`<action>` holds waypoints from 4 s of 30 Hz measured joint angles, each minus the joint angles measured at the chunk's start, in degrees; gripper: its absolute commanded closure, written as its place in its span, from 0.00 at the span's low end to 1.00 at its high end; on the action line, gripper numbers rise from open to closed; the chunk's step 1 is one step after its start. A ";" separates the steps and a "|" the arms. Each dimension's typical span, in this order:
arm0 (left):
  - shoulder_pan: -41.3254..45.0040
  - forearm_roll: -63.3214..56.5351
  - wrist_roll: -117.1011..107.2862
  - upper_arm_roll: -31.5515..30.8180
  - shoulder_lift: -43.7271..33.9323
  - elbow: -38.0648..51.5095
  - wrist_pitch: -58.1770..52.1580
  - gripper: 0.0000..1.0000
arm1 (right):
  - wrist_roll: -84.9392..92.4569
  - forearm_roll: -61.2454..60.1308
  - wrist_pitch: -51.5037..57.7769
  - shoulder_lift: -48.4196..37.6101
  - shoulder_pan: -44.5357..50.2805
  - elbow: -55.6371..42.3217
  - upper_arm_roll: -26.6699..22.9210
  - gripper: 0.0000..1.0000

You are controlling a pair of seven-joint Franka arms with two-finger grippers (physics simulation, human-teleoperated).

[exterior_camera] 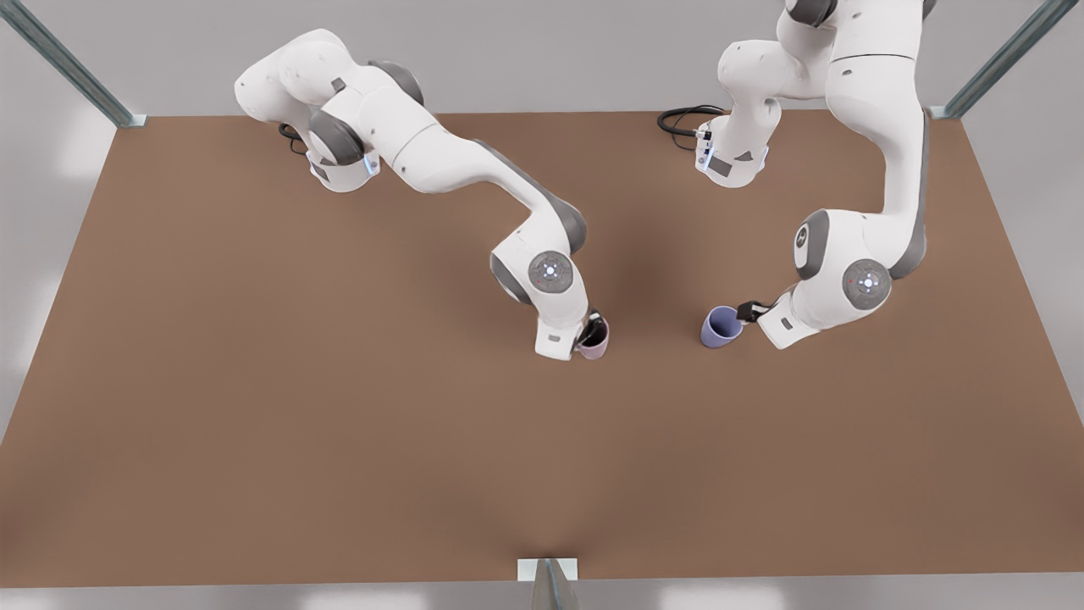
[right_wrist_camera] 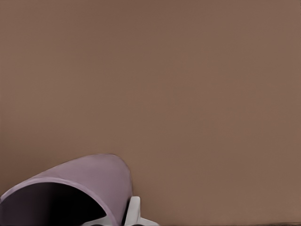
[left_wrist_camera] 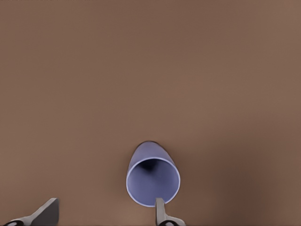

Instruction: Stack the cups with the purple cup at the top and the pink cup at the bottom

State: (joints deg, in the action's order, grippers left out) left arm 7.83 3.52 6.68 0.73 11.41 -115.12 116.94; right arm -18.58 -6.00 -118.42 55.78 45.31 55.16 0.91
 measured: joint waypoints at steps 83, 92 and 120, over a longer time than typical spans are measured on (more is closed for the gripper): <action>10.82 5.51 -30.18 -15.13 14.34 14.11 9.00 0.79 | 21.26 8.12 25.65 -44.90 -47.68 26.12 -2.04 0.00; 10.97 5.82 -32.46 -15.13 15.36 14.11 9.01 0.60 | 23.07 8.11 25.16 -44.65 -47.58 26.11 -2.04 0.00; -2.28 -5.35 -19.28 -5.19 -0.62 33.71 -21.98 0.00 | 25.26 8.06 24.36 -44.38 -47.59 25.38 -2.04 0.00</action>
